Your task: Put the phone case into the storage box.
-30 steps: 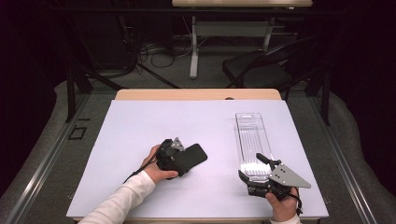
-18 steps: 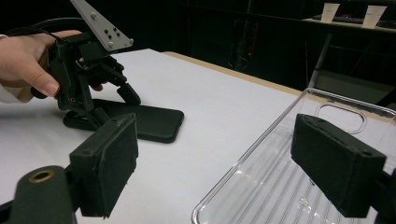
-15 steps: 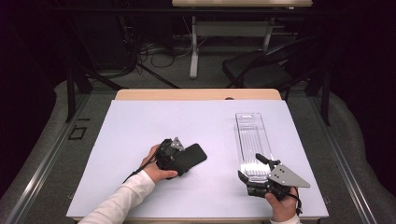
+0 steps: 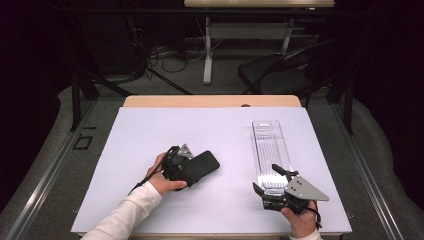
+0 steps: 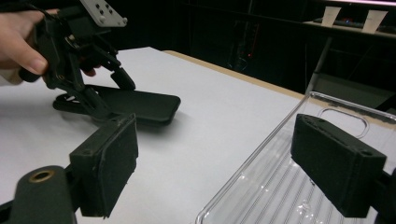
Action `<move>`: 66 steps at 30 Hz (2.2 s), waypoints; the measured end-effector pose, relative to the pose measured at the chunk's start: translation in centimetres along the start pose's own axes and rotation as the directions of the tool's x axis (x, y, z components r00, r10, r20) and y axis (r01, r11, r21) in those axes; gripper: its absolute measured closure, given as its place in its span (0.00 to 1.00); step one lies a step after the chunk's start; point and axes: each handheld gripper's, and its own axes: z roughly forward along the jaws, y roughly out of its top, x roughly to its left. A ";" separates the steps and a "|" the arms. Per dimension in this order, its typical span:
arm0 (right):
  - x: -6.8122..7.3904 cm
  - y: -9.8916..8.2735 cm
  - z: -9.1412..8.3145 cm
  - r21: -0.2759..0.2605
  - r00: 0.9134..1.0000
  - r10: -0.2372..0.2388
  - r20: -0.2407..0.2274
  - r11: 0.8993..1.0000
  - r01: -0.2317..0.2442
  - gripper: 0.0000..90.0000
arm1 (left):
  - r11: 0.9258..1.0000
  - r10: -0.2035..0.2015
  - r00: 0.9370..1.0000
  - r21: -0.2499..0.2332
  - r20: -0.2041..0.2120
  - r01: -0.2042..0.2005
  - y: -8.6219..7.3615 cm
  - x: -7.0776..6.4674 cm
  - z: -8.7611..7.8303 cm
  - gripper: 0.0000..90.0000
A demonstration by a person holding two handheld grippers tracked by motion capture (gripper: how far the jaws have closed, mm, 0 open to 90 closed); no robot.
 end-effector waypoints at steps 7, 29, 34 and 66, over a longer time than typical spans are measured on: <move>0.7 0.5 0.8 0.010 0.999 -0.043 0.018 0.999 0.043 0.16 | 1.000 0.017 1.000 -0.018 0.025 -0.017 1.2 -0.2 -1.7 0.16; 2.0 3.1 2.7 0.084 0.981 -0.183 -0.068 0.978 0.188 0.16 | 0.998 0.047 0.998 -0.046 0.042 -0.045 4.9 -0.9 -5.1 0.16; 2.2 3.4 3.6 0.096 0.967 -0.235 -0.097 0.965 0.244 0.17 | 0.998 0.048 0.998 -0.043 0.039 -0.047 5.0 -0.7 -5.2 0.16; 5.5 4.4 7.6 0.141 0.682 -0.698 -0.220 0.669 0.730 0.25 | 0.999 0.030 0.999 -0.040 0.041 -0.029 4.1 -0.5 -5.2 0.17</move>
